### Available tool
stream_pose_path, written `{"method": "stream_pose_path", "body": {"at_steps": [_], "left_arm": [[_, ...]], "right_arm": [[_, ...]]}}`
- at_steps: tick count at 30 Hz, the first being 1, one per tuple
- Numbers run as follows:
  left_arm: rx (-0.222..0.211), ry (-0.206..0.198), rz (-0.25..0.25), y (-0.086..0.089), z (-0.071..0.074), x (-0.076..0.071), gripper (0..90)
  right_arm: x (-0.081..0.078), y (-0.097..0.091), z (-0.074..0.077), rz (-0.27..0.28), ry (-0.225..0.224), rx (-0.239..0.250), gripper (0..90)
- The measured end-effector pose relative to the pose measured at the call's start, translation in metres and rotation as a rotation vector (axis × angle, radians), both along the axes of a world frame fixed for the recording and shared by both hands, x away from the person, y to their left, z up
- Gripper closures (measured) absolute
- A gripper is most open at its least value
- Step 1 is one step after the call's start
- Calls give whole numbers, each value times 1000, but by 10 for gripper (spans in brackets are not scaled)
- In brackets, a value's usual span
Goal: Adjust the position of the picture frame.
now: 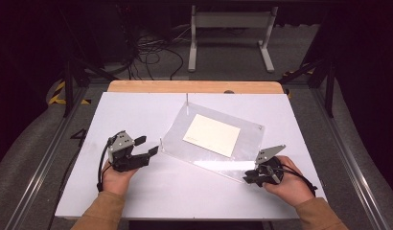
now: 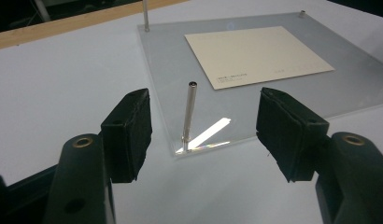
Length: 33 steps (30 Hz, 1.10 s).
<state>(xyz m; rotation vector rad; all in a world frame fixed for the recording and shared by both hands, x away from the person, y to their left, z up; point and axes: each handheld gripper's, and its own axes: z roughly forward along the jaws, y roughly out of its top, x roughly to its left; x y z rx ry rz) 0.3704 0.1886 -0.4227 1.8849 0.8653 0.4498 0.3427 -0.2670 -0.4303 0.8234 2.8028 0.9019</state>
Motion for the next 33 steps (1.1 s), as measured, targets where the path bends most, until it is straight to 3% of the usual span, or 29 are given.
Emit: {"method": "stream_pose_path", "body": {"at_steps": [5,16,19,24,33], "left_arm": [[-2,1,6,1,-1,0,361],[-13,9,12,4,-2,2,360],[-14,17,8,4,-3,2,360],[-25,25,12,4,-4,2,359],[-28,23,11,5,-4,2,357]], "right_arm": [[0,0,0,6,-10,-16,828],[-4,4,1,22,-45,-44,833],[-6,7,1,28,-36,-41,833],[-13,16,0,62,-22,-34,832],[-33,48,-1,176,3,-30,832]]}}
